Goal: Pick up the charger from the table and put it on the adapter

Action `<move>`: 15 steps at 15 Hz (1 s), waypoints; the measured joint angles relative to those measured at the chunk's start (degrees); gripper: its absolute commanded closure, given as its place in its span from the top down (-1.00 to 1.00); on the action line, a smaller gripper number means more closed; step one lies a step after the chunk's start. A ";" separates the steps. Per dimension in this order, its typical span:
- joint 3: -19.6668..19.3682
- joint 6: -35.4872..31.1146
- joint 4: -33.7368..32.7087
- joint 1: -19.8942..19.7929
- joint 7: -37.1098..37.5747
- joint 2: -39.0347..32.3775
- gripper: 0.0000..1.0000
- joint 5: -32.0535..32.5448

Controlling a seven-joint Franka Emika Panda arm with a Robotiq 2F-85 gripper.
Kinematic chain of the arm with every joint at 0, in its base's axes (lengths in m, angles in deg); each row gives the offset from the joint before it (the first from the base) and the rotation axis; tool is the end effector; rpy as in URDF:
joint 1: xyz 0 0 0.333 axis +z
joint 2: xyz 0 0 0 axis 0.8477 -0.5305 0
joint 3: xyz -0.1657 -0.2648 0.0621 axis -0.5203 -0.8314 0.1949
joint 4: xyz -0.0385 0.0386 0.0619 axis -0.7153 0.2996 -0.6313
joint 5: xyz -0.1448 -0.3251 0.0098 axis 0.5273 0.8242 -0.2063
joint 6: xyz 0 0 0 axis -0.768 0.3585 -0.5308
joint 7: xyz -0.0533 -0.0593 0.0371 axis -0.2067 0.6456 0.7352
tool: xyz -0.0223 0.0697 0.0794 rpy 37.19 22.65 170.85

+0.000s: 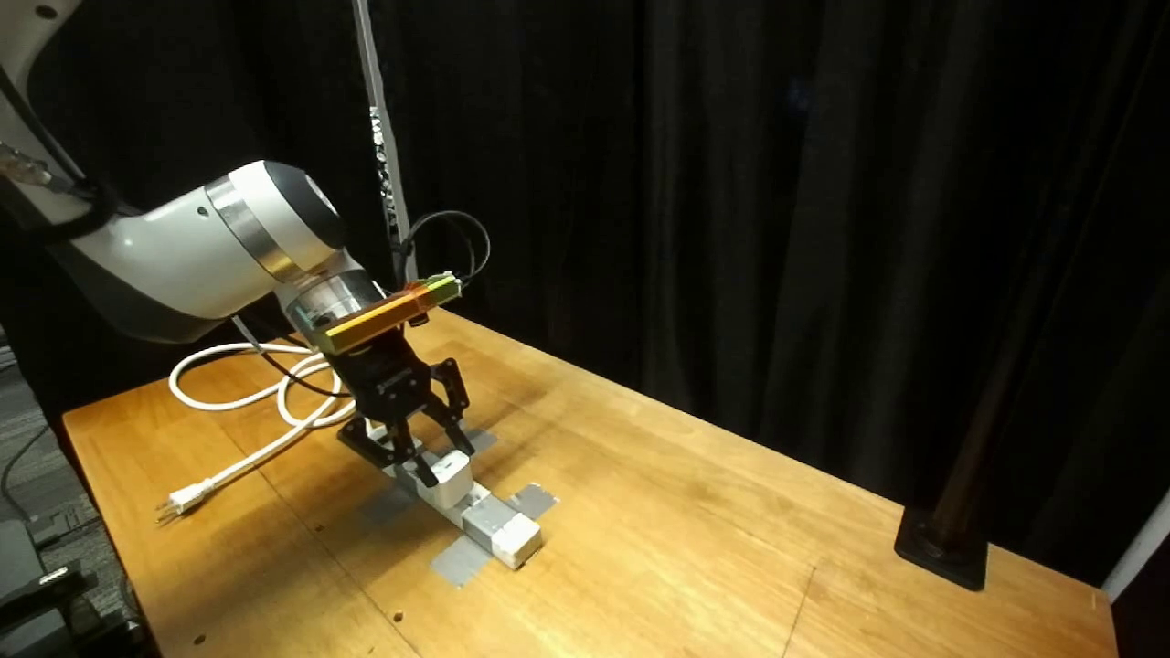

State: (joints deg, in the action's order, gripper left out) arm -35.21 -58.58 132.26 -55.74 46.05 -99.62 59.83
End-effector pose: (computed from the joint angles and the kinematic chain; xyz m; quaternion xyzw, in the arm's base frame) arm 0.4688 0.0416 0.1990 0.6587 0.6664 -0.1993 0.2870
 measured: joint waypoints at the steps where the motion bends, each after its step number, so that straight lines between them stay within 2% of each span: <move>1: 0.11 0.00 0.00 0.00 0.00 0.00 -0.54 0.00; 15: 1.52 0.92 -2.20 0.76 0.01 0.04 -0.54 0.00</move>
State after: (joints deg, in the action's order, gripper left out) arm -33.69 -57.66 130.05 -54.98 46.07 -99.58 59.83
